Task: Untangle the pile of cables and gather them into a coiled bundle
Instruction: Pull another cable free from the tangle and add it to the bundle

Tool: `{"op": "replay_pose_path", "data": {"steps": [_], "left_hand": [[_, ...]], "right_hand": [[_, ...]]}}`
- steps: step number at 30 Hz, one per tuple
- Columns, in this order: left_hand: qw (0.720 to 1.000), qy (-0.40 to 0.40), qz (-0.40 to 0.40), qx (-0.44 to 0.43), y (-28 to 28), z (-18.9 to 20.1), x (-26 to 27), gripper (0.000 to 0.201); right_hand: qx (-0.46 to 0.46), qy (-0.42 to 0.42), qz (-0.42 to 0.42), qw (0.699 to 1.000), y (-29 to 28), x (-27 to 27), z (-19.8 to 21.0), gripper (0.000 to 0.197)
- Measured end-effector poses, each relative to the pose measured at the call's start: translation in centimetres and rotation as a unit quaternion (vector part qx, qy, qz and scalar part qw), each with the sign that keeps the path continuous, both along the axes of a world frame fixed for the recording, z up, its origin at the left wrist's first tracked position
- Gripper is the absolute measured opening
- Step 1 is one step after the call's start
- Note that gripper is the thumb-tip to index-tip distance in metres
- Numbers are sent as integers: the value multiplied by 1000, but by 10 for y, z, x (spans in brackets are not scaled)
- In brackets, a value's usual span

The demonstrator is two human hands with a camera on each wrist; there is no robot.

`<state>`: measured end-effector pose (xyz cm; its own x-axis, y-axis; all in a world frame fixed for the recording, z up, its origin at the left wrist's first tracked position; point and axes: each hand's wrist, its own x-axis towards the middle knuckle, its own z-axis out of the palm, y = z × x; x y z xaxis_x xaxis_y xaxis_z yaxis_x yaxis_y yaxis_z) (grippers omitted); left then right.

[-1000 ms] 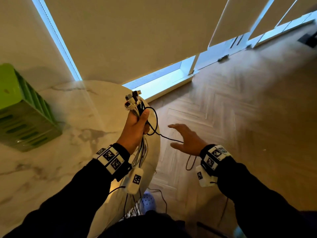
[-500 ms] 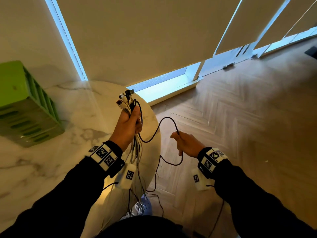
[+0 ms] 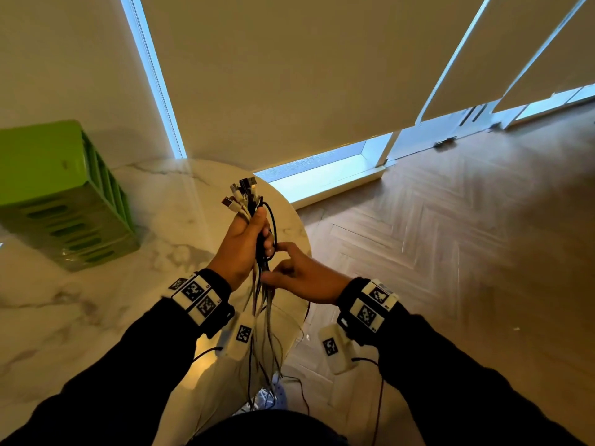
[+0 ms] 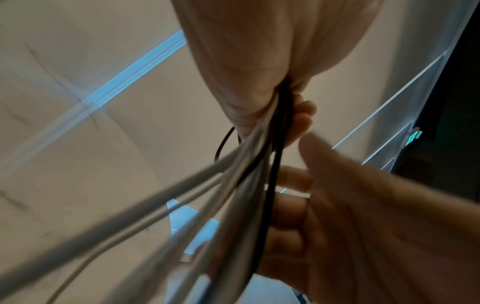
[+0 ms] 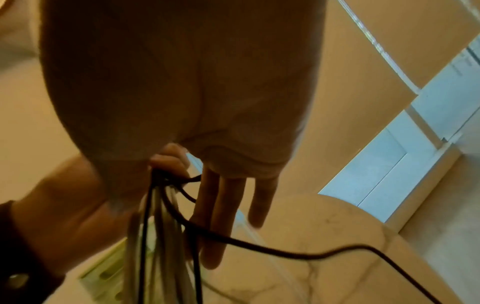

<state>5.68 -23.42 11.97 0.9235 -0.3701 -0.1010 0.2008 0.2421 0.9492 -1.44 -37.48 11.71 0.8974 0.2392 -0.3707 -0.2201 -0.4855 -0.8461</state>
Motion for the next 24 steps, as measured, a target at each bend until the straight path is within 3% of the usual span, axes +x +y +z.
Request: {"op": "replay_pose_path", "data": {"steps": [2,4,7,15,17,21,24], "left_hand": [[1000,-10,11,17,5,0,3,30],[999,-19,18,34,8,1,4,30],[997,-34,36,61,11,1,5,29],[990,-59,66,113,27,-3,15,28],[987,-53,80,127,31,-8,20,28],[992,-21,93,84,40,-14,28,28],[997,-1,73,23,43,-7,24,28]], "right_hand": [[-37,-42,-18,998,4,3,1,40],[-96,-111,-11,989,4,4,0,29],[-137,-203,6,969,5,6,-5,26],[-150,-256,26,955,-3,9,-3,22],[-137,-258,-14,956,-4,12,2,20],[-160,-204,-200,945,-23,19,-1,22],[-284,55,-137,947,-48,17,-25,21]]}}
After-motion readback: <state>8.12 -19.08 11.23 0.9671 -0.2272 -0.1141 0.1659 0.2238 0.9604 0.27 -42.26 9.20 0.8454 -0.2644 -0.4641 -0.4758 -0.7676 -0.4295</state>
